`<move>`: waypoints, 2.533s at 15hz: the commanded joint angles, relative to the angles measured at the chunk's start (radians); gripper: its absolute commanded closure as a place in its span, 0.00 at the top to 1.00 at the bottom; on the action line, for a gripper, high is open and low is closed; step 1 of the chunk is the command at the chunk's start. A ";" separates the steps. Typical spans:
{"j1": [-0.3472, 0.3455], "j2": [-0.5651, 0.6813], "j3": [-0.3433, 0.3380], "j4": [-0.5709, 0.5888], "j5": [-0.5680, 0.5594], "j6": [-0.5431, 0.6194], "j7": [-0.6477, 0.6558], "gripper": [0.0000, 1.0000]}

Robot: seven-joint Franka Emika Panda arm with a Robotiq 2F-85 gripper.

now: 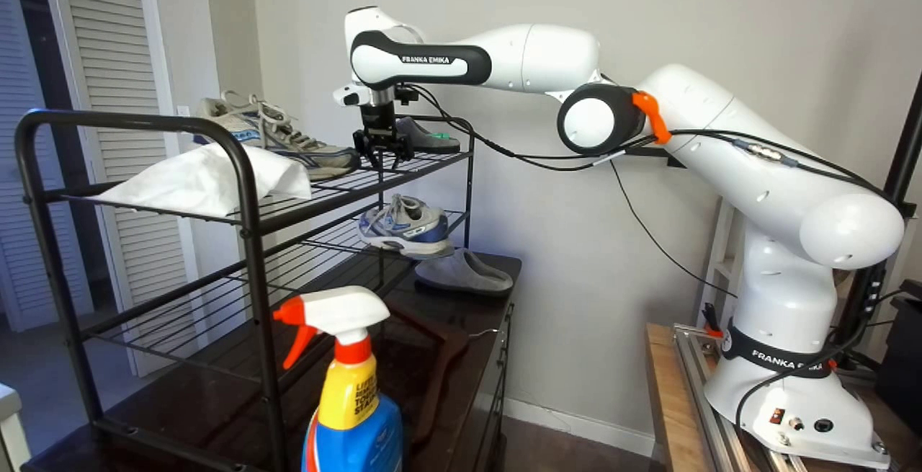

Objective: Move the shoe rack backwards.

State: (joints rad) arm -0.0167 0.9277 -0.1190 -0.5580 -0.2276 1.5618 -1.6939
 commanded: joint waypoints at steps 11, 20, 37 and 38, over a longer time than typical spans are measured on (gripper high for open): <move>0.012 -0.010 0.000 0.012 0.000 -0.016 0.021 0.30; 0.011 -0.014 0.005 0.010 0.006 -0.027 0.013 0.30; 0.065 -0.177 0.000 0.029 0.004 -0.019 0.084 1.00; 0.062 -0.189 0.007 0.023 0.020 -0.032 0.108 1.00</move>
State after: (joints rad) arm 0.0411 0.7698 -0.1182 -0.5297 -0.2265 1.5558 -1.6390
